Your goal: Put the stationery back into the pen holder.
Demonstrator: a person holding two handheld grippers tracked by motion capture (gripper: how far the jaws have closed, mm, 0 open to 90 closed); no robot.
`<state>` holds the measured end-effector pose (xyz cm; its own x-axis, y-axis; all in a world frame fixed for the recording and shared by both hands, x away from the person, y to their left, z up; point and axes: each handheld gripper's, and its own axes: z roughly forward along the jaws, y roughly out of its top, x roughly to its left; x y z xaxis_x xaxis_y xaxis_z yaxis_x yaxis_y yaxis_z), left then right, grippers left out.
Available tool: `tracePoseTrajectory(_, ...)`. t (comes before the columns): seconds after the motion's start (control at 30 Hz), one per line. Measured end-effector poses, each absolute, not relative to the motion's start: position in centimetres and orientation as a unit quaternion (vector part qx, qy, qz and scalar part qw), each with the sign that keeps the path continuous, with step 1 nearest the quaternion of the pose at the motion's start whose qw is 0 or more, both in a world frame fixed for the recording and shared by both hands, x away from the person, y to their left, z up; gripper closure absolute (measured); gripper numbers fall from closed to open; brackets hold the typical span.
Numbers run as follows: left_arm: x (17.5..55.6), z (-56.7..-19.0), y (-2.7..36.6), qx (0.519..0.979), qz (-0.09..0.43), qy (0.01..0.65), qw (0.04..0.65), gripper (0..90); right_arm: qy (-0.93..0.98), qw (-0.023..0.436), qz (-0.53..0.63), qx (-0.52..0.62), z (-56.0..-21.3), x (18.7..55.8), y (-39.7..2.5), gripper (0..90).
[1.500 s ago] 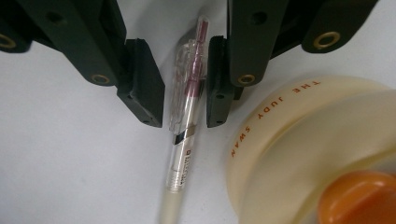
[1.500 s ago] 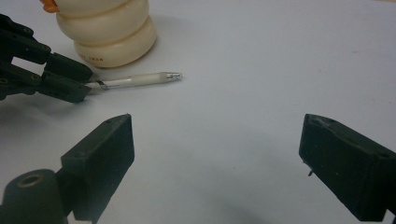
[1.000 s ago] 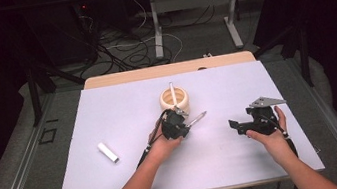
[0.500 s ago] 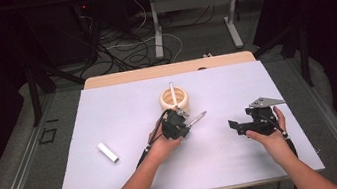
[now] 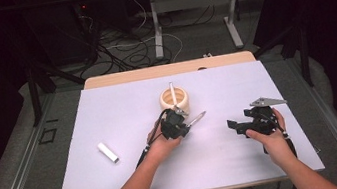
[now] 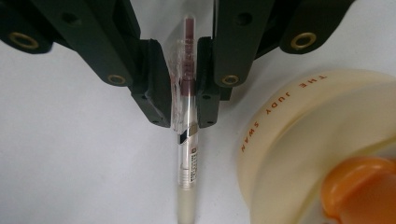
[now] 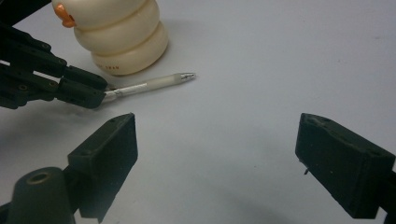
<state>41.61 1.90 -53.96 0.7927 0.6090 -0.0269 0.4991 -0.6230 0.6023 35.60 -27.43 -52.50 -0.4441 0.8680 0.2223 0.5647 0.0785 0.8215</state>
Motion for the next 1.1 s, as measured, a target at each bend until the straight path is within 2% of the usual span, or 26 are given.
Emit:
tracePoseTrajectory(0.5, 41.0, -53.3, 2.9, 0.863, 0.081, 0.344, 0.362, 77.0, 0.694, 0.149, 0.479, 0.517, -52.2, 35.4, -26.9, 10.3)
tracePoseTrajectory(0.6, 40.8, -53.2, 3.2, 0.853, 0.078, 0.350, 0.379, 77.0, 0.693, 0.129, 0.483, 0.519, -52.3, 35.3, -26.7, 14.5)
tracePoseTrajectory(0.73, 40.4, -52.9, 3.5, 0.843, 0.076, 0.354, 0.399, 77.0, 0.694, 0.102, 0.490, 0.518, -52.2, 35.4, -26.3, 15.7)
tracePoseTrajectory(0.9, 40.0, -52.7, 3.8, 0.834, 0.078, 0.356, 0.414, 77.0, 0.691, 0.097, 0.500, 0.513, -51.9, 35.3, -26.0, 24.7)
tracePoseTrajectory(1.1, 39.6, -52.2, 3.9, 0.826, 0.080, 0.359, 0.427, 77.0, 0.678, 0.069, 0.514, 0.521, -51.2, 35.5, -25.2, 28.7)
